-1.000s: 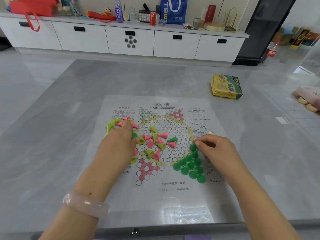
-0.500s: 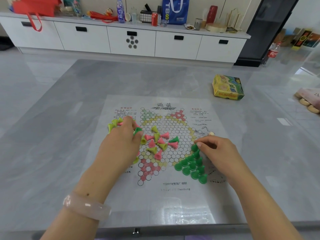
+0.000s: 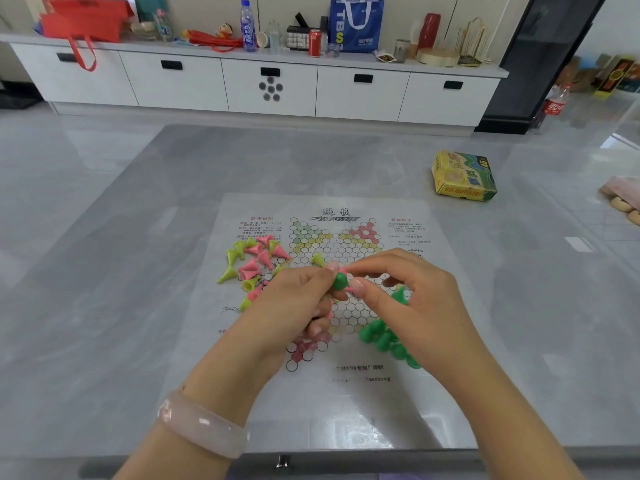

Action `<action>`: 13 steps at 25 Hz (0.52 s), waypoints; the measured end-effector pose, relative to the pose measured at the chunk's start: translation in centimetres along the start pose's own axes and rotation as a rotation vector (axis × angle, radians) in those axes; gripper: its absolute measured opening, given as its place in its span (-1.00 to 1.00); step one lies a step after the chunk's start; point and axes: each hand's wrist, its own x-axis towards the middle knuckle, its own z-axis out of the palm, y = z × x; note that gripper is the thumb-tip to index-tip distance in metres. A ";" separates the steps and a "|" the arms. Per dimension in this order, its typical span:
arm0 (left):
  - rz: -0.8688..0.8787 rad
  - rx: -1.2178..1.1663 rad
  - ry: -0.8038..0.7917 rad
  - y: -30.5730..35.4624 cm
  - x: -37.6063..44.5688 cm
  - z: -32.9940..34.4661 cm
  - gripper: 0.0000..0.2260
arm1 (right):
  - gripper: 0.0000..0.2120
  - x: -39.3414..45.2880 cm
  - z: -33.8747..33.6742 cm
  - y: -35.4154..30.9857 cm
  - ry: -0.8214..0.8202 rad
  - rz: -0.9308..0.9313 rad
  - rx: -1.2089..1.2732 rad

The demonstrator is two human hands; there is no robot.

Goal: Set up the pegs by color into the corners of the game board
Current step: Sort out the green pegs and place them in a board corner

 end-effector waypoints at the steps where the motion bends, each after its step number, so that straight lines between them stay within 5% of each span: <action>1: 0.002 0.000 0.004 0.0 0.0 0.1 -0.67 | -0.91 0.0 0.2 0.1 0.004 -0.022 0.001; 10: 0.012 0.088 0.038 0.0 -0.2 0.0 -0.69 | -0.91 0.4 0.9 0.3 0.006 -0.046 -0.055; 13: -0.022 0.020 0.054 0.1 0.0 -0.1 -0.80 | -0.94 0.9 0.0 0.9 0.050 0.072 -0.046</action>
